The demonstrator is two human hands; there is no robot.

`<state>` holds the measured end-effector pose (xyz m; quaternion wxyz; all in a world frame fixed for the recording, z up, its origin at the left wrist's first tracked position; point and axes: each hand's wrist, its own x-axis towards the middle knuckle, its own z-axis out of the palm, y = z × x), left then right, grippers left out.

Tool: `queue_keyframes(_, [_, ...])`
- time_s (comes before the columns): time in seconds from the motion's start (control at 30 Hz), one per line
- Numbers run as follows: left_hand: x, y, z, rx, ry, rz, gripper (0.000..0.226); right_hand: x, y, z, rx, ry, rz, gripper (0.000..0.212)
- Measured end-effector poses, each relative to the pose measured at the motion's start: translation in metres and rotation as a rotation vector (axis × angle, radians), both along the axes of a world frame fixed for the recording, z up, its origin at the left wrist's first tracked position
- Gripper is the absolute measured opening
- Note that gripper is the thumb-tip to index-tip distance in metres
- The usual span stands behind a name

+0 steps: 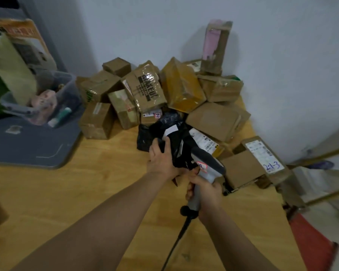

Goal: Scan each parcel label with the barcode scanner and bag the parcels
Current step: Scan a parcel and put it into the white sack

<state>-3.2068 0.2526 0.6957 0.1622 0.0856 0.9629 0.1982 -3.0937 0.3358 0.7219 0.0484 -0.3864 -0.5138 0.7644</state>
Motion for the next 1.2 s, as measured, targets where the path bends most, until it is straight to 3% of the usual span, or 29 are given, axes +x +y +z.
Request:
queue_keyframes(0.07, [-0.002,0.004,-0.005,0.081,0.112,0.144,0.06,0.0,0.004,0.001,-0.001,0.002,-0.006,0.01])
queue_keyframes(0.13, [-0.008,-0.005,-0.007,0.217,0.112,0.342,0.031,0.0,0.005,0.0,-0.003,-0.016,0.003,0.011])
queue_keyframes(0.27, [-0.012,-0.068,-0.02,0.438,-0.064,0.665,0.024,0.001,-0.005,-0.004,-0.034,-0.065,0.084,0.01])
queue_keyframes(0.5, [0.045,-0.187,-0.037,0.592,-0.21,1.046,0.008,0.003,-0.056,-0.009,0.048,-0.15,0.378,0.008])
queue_keyframes(0.6, [0.067,-0.222,-0.038,0.536,-0.186,1.088,0.024,0.006,-0.082,-0.008,0.088,-0.188,0.506,0.006])
queue_keyframes(0.7, [0.083,-0.245,-0.038,0.265,-0.059,1.12,0.074,0.01,-0.106,-0.005,0.128,-0.208,0.633,0.006])
queue_keyframes(0.77, [0.093,-0.253,-0.038,0.025,0.166,0.914,0.088,0.012,-0.117,-0.005,0.157,-0.226,0.678,0.006])
queue_keyframes(0.87, [0.097,-0.256,-0.061,-0.158,0.525,0.178,0.071,0.013,-0.127,-0.005,0.175,-0.243,0.694,0.006])
queue_keyframes(0.93, [0.099,-0.251,-0.065,-0.324,0.422,-0.178,0.06,0.013,-0.132,-0.005,0.183,-0.242,0.693,0.007])
queue_keyframes(0.97, [0.101,-0.248,-0.061,-0.344,0.275,-0.246,0.059,0.014,-0.133,-0.005,0.188,-0.238,0.692,0.007])
queue_keyframes(1.07, [0.096,-0.252,-0.068,-0.354,-0.112,-0.159,0.06,0.018,-0.135,-0.004,0.2,-0.239,0.691,0.005])
queue_keyframes(1.2, [0.095,-0.258,-0.059,-0.357,-0.182,-0.141,0.057,0.019,-0.135,0.001,0.232,-0.242,0.75,0.008])
